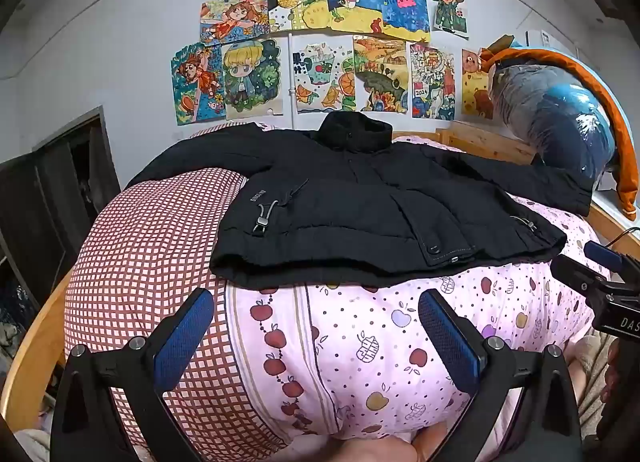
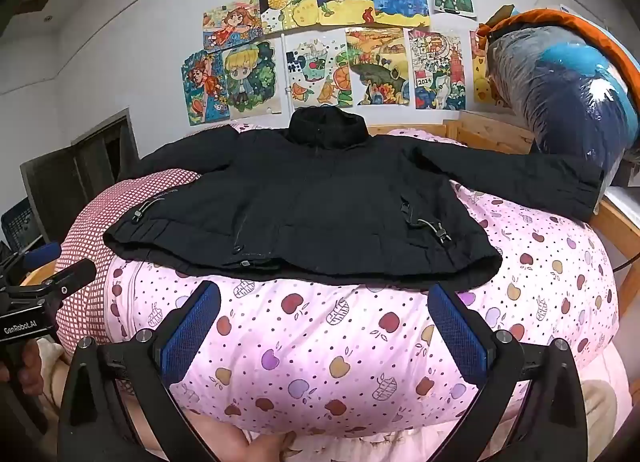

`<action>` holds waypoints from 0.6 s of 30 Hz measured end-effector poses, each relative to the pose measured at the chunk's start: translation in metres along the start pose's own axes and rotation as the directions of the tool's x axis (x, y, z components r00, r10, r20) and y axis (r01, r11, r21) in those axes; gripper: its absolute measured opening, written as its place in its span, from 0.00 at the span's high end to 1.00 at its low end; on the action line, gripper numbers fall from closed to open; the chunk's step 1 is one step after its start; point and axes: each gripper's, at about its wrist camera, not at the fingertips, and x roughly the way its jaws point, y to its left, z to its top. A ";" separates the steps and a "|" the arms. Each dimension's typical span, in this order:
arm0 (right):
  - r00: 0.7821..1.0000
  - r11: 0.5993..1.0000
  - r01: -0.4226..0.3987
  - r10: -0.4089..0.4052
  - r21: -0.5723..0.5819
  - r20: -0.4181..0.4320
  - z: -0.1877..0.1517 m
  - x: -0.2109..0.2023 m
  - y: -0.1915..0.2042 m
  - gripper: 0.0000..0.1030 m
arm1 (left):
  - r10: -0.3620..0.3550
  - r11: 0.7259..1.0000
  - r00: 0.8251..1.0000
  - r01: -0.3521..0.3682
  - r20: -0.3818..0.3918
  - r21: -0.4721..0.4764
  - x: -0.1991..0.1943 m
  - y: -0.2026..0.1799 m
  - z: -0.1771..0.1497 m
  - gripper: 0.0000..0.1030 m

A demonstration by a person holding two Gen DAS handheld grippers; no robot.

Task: Fold large clothes

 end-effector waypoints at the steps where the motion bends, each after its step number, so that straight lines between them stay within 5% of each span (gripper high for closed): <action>1: 1.000 1.000 -0.001 0.001 0.001 0.002 0.000 0.000 0.000 0.01 | -0.001 1.000 1.000 0.001 0.002 -0.001 0.000 0.000 0.000 0.00; 18: 1.000 1.000 0.001 -0.001 0.002 0.006 -0.004 0.003 -0.003 0.01 | -0.005 1.000 1.000 0.005 0.005 -0.005 -0.001 0.001 0.005 0.00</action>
